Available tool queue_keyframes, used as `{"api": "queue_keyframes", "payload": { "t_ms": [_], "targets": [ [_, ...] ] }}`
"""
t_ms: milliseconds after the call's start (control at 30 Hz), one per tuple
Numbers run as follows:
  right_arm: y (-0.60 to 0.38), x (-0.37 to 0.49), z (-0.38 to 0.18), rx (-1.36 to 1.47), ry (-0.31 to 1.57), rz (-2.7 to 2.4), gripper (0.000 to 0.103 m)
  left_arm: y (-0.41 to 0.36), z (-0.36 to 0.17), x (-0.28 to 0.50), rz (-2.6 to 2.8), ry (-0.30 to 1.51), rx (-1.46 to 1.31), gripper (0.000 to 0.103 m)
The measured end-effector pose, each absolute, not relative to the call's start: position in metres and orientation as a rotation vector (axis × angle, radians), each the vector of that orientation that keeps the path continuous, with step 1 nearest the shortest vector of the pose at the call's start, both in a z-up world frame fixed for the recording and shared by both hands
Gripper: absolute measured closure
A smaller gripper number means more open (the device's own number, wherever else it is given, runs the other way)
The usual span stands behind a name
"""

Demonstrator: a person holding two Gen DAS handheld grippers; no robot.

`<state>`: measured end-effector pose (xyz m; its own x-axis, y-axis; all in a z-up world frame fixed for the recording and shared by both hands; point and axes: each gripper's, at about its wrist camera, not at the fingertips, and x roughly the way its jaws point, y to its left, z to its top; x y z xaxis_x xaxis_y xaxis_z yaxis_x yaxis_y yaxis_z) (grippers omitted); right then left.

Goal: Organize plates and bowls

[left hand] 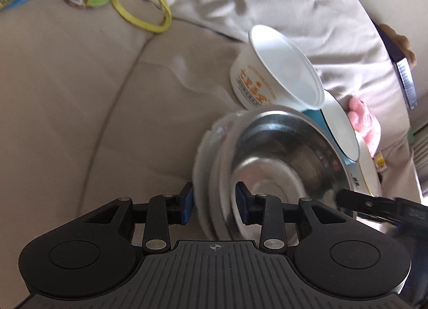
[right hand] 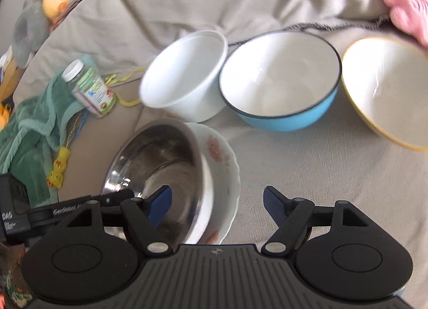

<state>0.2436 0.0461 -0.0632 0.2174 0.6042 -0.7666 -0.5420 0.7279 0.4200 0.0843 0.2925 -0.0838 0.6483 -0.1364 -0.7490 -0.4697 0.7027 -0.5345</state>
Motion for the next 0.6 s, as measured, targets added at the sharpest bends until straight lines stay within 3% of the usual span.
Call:
{"api": "queue_keyframes", "payload": {
  "t_ms": [133,233,300,367,600],
  "targets": [
    [0.049,0.259,-0.098,0.217,1.177,0.832,0.027,0.286,-0.09,0.089,0.235,0.909,-0.819,0.069],
    [0.05,0.261,-0.115,0.307,1.218,0.873,0.028,0.277,-0.085,0.095,0.242,0.923,-0.752,0.063],
    [0.051,0.259,-0.114,0.332,1.23,0.902,0.038,0.265,-0.081,0.101,0.259,0.948,-0.68,0.054],
    [0.048,0.256,-0.111,0.315,1.221,0.906,0.038,0.256,-0.079,0.106,0.267,0.97,-0.661,0.048],
    [0.008,0.26,-0.107,0.302,1.221,0.874,0.038,0.228,-0.08,0.119,0.124,0.977,-0.679,0.048]
  ]
}}
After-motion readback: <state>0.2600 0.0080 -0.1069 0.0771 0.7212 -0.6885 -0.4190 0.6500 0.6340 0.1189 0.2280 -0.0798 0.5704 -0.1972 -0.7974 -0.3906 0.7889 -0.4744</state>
